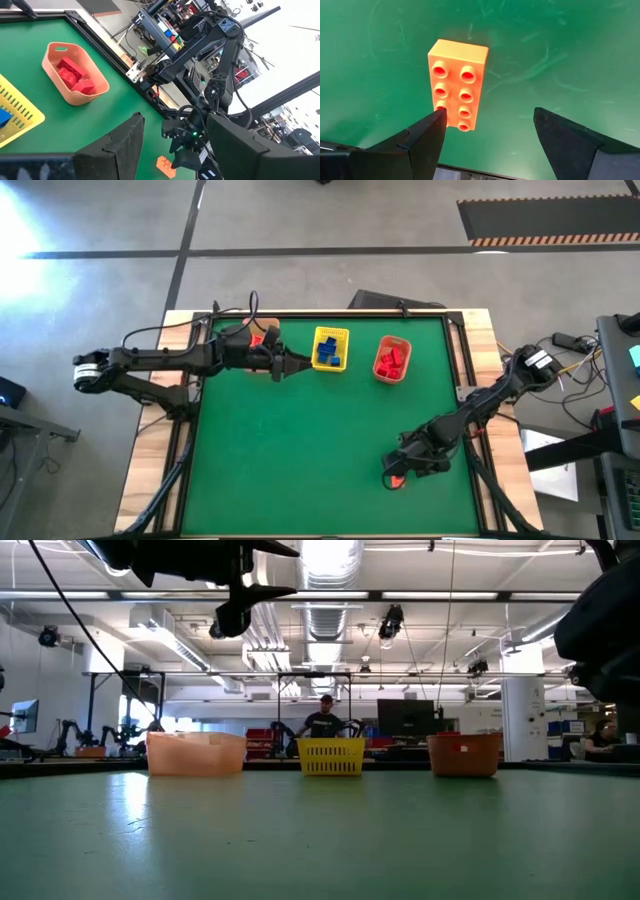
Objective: Sort & place blocks by color
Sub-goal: Put the orange game piece into the light orange bin
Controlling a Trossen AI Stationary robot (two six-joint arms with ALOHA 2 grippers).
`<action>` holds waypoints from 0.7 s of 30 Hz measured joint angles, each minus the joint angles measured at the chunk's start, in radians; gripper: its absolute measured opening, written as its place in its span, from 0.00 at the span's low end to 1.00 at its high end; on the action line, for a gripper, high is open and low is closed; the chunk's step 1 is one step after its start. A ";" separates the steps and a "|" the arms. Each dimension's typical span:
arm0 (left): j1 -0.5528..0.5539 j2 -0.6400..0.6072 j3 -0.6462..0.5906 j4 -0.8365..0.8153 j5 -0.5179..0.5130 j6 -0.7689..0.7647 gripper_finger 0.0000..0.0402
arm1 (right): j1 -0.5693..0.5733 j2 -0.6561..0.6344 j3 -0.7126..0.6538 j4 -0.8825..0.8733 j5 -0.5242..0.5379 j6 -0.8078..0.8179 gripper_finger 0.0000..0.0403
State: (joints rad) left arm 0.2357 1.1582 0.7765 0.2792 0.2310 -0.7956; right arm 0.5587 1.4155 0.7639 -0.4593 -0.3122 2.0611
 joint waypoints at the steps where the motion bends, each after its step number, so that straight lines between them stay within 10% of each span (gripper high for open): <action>1: 0.000 0.000 0.000 0.000 0.000 0.000 0.50 | 0.000 0.000 0.000 0.003 0.001 0.002 0.71; 11: 0.001 0.000 0.000 -0.001 0.000 0.000 0.50 | 0.000 0.104 0.010 0.168 -0.008 -0.020 0.64; 21: 0.021 0.000 0.000 -0.001 0.000 -0.001 0.50 | -0.041 0.000 0.008 -0.114 0.138 -0.090 0.59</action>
State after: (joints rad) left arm 0.2568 1.1584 0.7765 0.2780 0.2306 -0.7968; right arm 0.5175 1.4158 0.7722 -0.5733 -0.1744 1.9714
